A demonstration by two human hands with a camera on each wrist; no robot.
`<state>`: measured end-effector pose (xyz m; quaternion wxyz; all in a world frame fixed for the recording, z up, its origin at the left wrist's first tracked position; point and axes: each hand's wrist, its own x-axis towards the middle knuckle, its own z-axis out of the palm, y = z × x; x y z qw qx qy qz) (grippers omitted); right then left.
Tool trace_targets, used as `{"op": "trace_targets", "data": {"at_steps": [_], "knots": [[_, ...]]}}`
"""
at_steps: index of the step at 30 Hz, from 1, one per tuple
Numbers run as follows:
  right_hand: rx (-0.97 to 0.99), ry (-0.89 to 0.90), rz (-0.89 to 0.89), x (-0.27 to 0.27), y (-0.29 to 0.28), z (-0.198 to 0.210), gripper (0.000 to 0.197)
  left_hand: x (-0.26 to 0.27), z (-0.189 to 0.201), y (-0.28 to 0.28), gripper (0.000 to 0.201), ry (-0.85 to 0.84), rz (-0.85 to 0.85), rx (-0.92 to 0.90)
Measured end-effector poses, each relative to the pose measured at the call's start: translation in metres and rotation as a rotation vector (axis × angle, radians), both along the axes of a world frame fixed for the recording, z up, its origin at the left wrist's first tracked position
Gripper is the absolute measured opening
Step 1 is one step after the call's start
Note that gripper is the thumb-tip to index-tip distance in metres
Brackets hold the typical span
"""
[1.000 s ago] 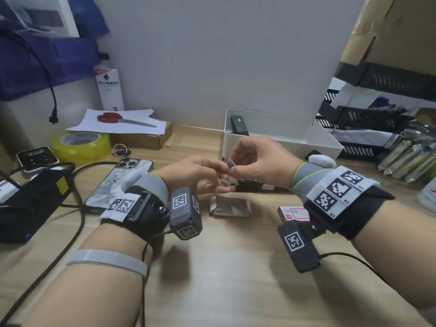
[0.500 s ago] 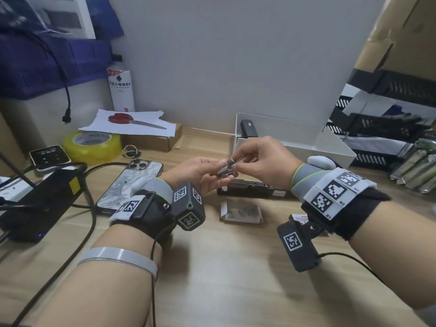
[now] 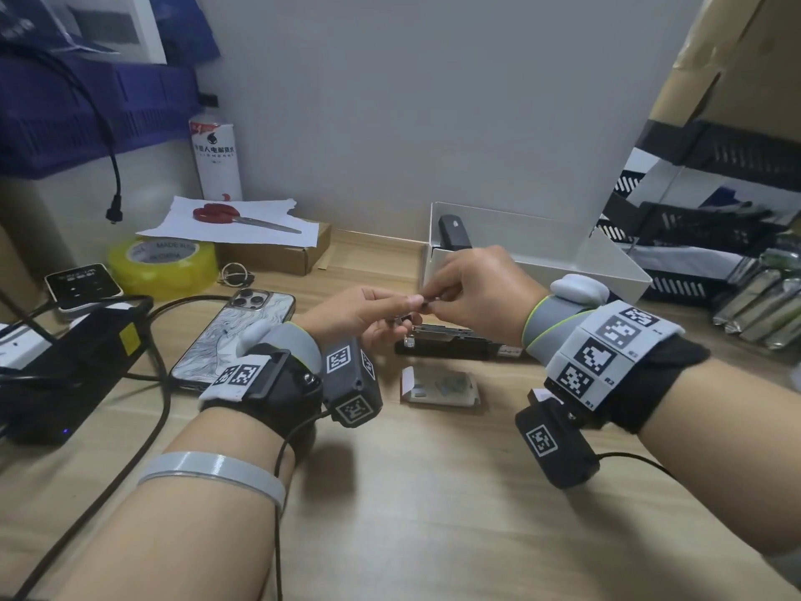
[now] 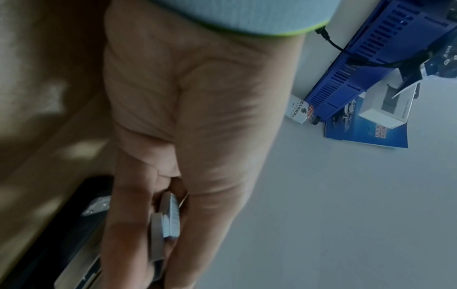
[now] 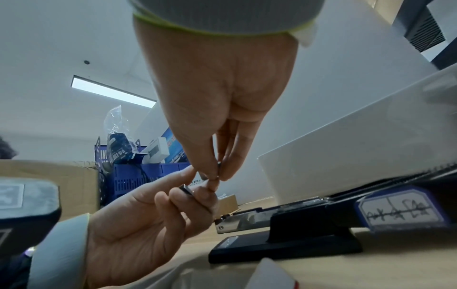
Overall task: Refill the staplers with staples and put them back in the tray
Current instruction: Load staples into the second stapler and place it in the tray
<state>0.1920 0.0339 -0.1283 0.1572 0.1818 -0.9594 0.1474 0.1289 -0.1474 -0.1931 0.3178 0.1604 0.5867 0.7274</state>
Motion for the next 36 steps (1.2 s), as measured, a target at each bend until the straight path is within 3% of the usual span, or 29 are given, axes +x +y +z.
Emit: {"op": "trace_targets", "data": {"at_steps": [7,15,21,36], "knots": [[-0.022,-0.144,-0.018,0.001,0.0,0.009,0.012,0.0,0.002,0.0,0.021,-0.005,0.052,0.013],[-0.023,-0.309,-0.105,-0.013,0.002,-0.005,0.01,-0.015,-0.011,-0.007,0.015,-0.11,0.282,0.238],[-0.006,-0.35,-0.09,-0.017,0.002,-0.014,0.012,-0.016,-0.011,-0.008,0.025,-0.151,0.255,0.24],[0.016,-0.349,-0.049,-0.02,0.004,-0.015,0.016,-0.009,-0.008,-0.007,0.025,-0.174,0.253,0.268]]}}
